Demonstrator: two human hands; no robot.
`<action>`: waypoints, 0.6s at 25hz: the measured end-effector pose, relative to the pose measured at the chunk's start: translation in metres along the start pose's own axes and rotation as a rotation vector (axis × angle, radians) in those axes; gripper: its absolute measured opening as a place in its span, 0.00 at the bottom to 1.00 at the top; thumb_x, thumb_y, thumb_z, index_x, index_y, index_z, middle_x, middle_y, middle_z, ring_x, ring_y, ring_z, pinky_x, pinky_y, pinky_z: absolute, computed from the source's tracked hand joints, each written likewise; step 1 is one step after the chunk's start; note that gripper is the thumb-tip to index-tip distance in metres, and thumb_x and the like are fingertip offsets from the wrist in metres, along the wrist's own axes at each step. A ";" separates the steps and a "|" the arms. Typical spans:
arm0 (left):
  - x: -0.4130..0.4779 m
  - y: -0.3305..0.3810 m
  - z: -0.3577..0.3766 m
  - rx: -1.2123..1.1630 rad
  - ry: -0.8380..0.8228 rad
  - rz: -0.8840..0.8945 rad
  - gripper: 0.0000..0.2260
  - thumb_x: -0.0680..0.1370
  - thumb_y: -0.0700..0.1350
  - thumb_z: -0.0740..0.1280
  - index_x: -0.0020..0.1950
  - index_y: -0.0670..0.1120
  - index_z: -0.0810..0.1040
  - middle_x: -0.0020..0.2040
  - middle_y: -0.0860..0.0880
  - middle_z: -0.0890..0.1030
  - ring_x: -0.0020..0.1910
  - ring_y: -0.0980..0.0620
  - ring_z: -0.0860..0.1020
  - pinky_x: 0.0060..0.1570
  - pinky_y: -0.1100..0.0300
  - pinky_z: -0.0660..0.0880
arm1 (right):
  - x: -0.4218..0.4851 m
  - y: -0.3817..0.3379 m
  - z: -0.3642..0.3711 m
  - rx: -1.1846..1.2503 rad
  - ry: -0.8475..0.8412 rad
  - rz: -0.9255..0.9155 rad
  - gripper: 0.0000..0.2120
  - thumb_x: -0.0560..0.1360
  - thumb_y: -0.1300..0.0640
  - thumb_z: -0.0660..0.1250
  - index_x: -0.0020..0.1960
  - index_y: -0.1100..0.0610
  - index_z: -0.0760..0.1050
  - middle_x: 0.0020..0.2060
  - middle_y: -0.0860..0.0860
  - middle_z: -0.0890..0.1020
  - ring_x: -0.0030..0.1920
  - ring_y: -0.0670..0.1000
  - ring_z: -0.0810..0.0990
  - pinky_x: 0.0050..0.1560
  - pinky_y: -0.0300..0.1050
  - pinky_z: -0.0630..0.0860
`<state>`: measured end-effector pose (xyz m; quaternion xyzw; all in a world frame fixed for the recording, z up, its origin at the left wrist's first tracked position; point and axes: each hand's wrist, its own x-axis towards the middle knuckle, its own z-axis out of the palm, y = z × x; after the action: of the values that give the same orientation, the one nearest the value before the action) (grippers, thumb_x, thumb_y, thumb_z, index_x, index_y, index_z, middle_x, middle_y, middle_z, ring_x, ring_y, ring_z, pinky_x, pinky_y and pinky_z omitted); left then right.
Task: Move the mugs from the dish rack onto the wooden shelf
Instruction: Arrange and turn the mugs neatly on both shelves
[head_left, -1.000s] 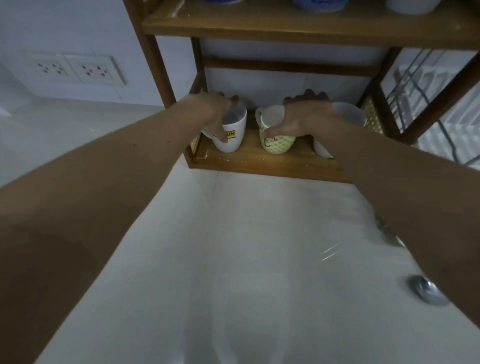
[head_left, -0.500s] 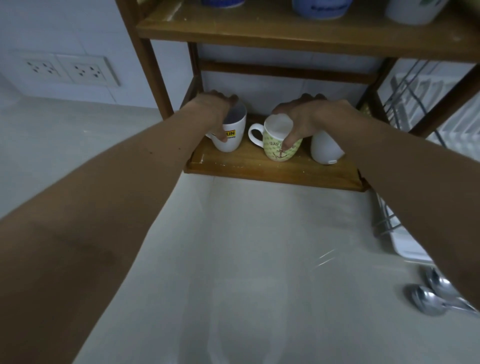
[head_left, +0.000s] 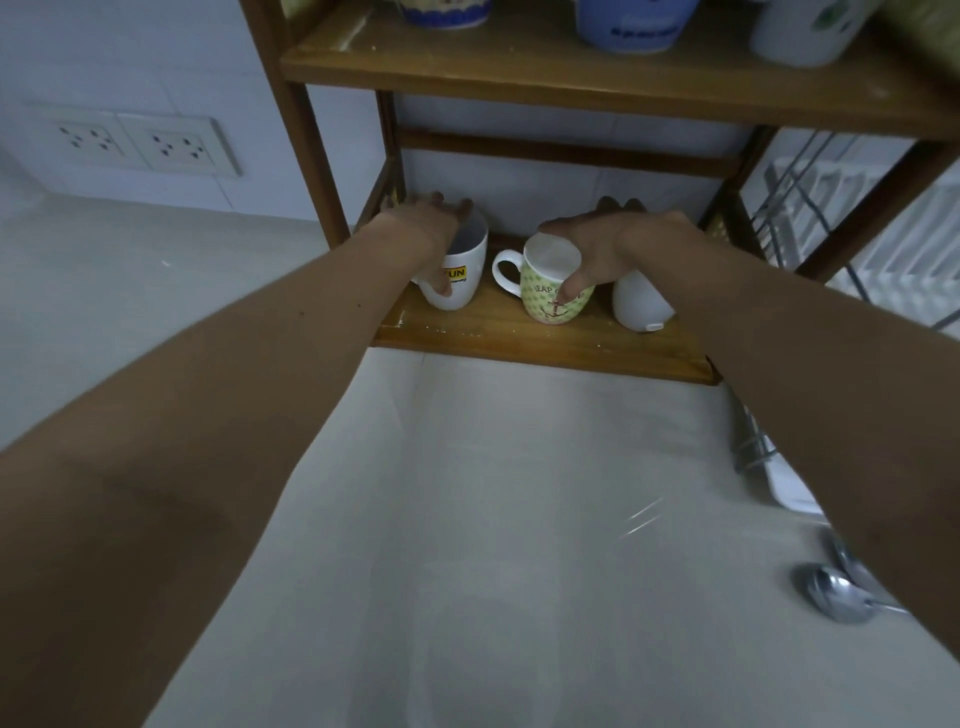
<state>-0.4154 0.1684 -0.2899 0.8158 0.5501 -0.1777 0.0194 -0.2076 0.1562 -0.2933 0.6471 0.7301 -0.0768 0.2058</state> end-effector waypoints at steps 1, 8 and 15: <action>-0.007 0.002 0.008 -0.010 0.077 0.019 0.47 0.72 0.52 0.73 0.79 0.50 0.42 0.79 0.42 0.49 0.77 0.39 0.50 0.73 0.39 0.52 | -0.001 0.005 0.002 0.005 -0.016 0.003 0.50 0.63 0.34 0.71 0.75 0.36 0.43 0.75 0.56 0.58 0.72 0.64 0.57 0.66 0.66 0.62; -0.119 0.108 0.140 -0.527 0.344 0.023 0.31 0.81 0.53 0.55 0.78 0.42 0.48 0.79 0.44 0.52 0.78 0.46 0.48 0.75 0.48 0.45 | -0.029 0.081 0.000 0.115 -0.101 0.120 0.52 0.64 0.32 0.69 0.77 0.43 0.43 0.78 0.50 0.49 0.76 0.58 0.51 0.73 0.58 0.56; -0.146 0.149 0.179 -0.502 0.298 -0.199 0.30 0.80 0.59 0.46 0.79 0.48 0.47 0.80 0.49 0.49 0.78 0.49 0.46 0.76 0.48 0.41 | -0.035 0.083 -0.001 0.077 -0.061 0.062 0.45 0.66 0.36 0.71 0.75 0.47 0.54 0.75 0.54 0.60 0.71 0.61 0.62 0.67 0.57 0.66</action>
<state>-0.3767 -0.0611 -0.4361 0.7446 0.6508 0.0846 0.1220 -0.1239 0.1374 -0.2653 0.6740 0.6996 -0.1181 0.2055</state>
